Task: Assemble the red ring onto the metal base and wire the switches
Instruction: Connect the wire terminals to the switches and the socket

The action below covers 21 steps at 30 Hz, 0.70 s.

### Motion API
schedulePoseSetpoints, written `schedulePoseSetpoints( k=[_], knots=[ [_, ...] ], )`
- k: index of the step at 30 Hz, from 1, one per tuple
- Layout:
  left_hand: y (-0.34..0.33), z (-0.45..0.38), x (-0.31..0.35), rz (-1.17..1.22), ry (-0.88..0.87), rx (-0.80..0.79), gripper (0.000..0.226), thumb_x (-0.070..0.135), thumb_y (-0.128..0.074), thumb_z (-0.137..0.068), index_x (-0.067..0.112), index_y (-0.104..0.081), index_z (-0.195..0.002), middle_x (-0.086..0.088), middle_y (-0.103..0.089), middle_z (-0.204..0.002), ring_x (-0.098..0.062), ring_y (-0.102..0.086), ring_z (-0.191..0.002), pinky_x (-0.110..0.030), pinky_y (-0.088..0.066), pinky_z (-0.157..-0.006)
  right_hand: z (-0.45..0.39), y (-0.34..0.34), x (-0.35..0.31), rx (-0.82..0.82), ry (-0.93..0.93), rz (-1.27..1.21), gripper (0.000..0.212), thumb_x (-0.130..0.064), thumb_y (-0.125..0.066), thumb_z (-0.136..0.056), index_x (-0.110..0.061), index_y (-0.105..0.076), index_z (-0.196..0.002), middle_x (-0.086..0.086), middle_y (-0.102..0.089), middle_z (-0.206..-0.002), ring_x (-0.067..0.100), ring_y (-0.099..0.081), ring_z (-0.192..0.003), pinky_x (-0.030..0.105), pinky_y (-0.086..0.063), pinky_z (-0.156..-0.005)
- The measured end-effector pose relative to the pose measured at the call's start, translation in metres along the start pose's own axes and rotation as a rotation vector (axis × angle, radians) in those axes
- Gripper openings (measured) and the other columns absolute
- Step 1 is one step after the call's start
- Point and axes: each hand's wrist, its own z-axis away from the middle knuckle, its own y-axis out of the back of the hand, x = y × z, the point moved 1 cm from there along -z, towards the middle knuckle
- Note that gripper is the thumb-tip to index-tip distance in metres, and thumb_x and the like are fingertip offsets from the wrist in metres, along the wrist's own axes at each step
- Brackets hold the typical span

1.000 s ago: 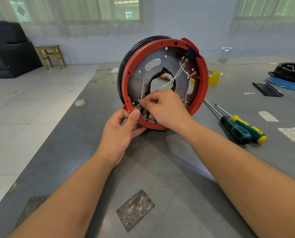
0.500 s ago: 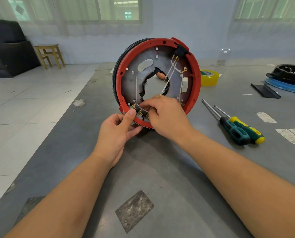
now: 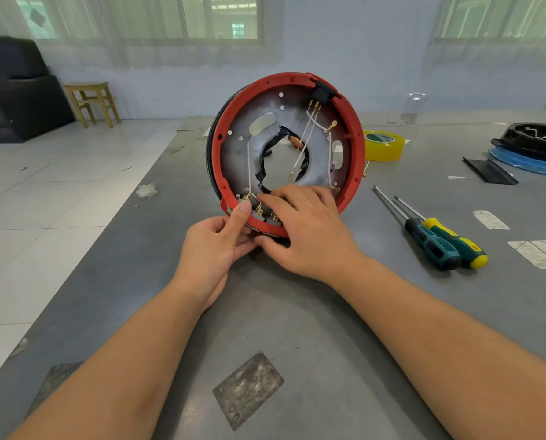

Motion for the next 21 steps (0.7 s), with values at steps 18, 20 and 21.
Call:
schedulePoseSetpoints(
  k=[18, 20, 21],
  knots=[
    [0.017, -0.002, 0.000, -0.515, -0.127, 0.132, 0.083, 0.075, -0.074, -0.071, 0.032, -0.034, -0.129, -0.004, -0.074, -0.118, -0.013, -0.078, -0.096, -0.043, -0.059, -0.098, 0.015, -0.004, 0.018, 0.127, 0.118, -0.065, 0.034, -0.037, -0.076, -0.090, -0.005, -0.069, -0.102, 0.010, -0.061, -0.096, 0.028, -0.059, -0.086, 0.040, -0.052, -0.075],
    [0.021, 0.001, 0.003, -0.645, -0.270, 0.155, 0.092, 0.067, -0.076, -0.081, 0.044, -0.017, -0.148, -0.006, -0.057, -0.149, -0.013, -0.064, -0.128, -0.036, -0.048, -0.111, 0.014, -0.004, 0.018, 0.116, 0.135, -0.064, 0.034, -0.035, -0.073, -0.093, -0.003, -0.070, -0.105, 0.013, -0.060, -0.097, 0.030, -0.059, -0.087, 0.044, -0.053, -0.077],
    [0.023, 0.004, 0.007, -0.728, -0.409, 0.195, 0.097, 0.058, -0.078, -0.086, 0.043, -0.012, -0.155, -0.007, -0.038, -0.164, -0.015, -0.045, -0.148, -0.036, -0.037, -0.121, 0.014, -0.004, 0.017, 0.111, 0.137, -0.063, 0.034, -0.034, -0.072, -0.094, -0.003, -0.070, -0.106, 0.014, -0.060, -0.097, 0.031, -0.059, -0.087, 0.046, -0.053, -0.077]
  ],
)
